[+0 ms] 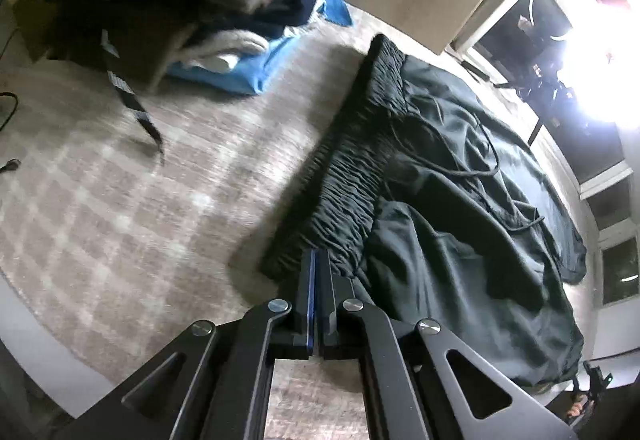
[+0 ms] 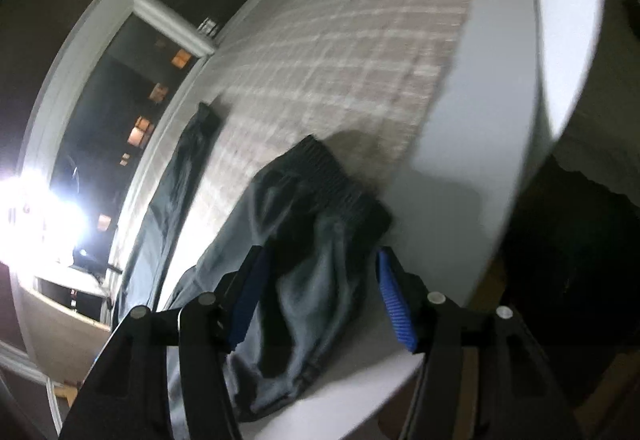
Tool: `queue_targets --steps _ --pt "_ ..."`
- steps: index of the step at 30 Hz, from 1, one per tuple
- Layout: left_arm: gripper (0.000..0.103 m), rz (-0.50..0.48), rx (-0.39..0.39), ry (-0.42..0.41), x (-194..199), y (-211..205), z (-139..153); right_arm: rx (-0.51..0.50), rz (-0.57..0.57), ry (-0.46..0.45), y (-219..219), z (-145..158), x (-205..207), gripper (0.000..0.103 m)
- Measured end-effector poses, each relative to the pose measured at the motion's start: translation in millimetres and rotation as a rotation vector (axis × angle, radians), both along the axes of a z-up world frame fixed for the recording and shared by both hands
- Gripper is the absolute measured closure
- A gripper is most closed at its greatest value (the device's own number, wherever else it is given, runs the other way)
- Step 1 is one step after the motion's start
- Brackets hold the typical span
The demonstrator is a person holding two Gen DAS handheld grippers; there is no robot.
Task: Fold clothes
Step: 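Grasp the waistband edge with the left gripper while the right gripper grasps the leg cuff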
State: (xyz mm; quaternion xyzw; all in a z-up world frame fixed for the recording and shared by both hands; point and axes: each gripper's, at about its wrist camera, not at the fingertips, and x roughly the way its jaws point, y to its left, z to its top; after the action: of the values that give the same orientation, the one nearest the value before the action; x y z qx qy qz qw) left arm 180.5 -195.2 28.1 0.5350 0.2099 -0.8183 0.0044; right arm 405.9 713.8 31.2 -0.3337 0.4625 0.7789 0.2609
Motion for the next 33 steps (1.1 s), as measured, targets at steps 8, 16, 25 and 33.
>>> queue_targets --steps 8,16,25,33 --pt "0.082 -0.006 0.038 -0.036 -3.2 -1.8 -9.3 -0.017 0.05 -0.035 -10.4 -14.3 -17.0 0.048" --pt "0.049 -0.036 0.017 -0.046 -15.9 13.1 -11.9 0.027 0.101 -0.052 -21.1 -2.3 -27.0 0.094" --pt "0.103 -0.016 0.0 -0.06 -15.2 16.5 -22.1 0.059 0.099 -0.036 -20.3 18.2 -27.9 0.099" --pt "0.068 0.037 0.082 -0.064 4.1 -7.9 -11.1 0.083 0.124 -0.023 -25.7 35.4 -41.6 0.1"
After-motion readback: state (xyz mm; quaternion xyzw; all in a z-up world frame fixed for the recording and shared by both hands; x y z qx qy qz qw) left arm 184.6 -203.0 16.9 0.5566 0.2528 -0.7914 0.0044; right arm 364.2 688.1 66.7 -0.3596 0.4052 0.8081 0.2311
